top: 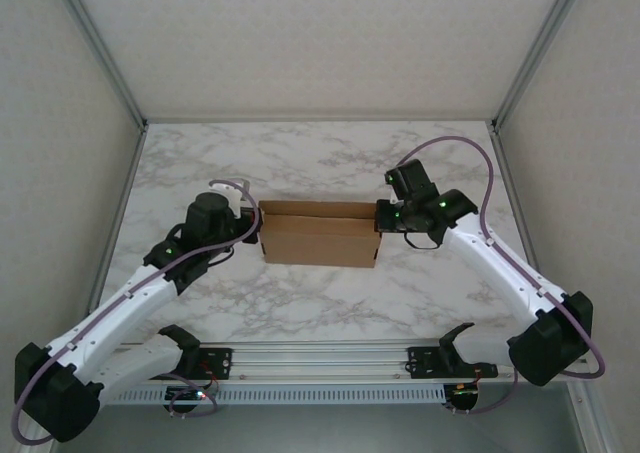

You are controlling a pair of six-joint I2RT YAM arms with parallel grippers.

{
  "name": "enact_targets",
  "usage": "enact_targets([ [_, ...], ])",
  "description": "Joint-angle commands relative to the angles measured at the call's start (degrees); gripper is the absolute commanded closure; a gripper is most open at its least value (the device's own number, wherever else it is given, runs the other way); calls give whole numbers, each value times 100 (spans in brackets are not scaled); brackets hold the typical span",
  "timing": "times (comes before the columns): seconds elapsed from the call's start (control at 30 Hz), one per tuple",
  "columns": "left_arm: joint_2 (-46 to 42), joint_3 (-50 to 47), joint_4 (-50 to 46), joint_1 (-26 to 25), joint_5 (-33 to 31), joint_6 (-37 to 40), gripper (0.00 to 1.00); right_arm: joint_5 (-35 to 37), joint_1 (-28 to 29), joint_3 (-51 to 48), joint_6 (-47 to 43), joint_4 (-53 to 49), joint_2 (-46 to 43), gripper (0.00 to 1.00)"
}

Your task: Fold the paper box

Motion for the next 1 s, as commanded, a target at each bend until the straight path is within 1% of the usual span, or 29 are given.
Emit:
enact_targets([
  [0.0, -163, -135, 118, -60, -175, -140, 100, 85, 45, 179, 84, 164, 82, 100],
  [0.13, -256, -370, 204, -56, -200, -116, 100, 245, 45, 63, -16, 343, 188, 100],
  [0.43, -380, -561, 227, -54, -242, -95, 100, 258, 46, -126, -2, 559, 338, 100],
  [0.77, -481, -626, 266, -60, -95, -683, 100, 392, 47, -300, -22, 682, 157, 100],
  [0.97, -548, -625, 225, -77, -136, -780, 100, 408, 45, -390, 20, 717, 66, 100],
])
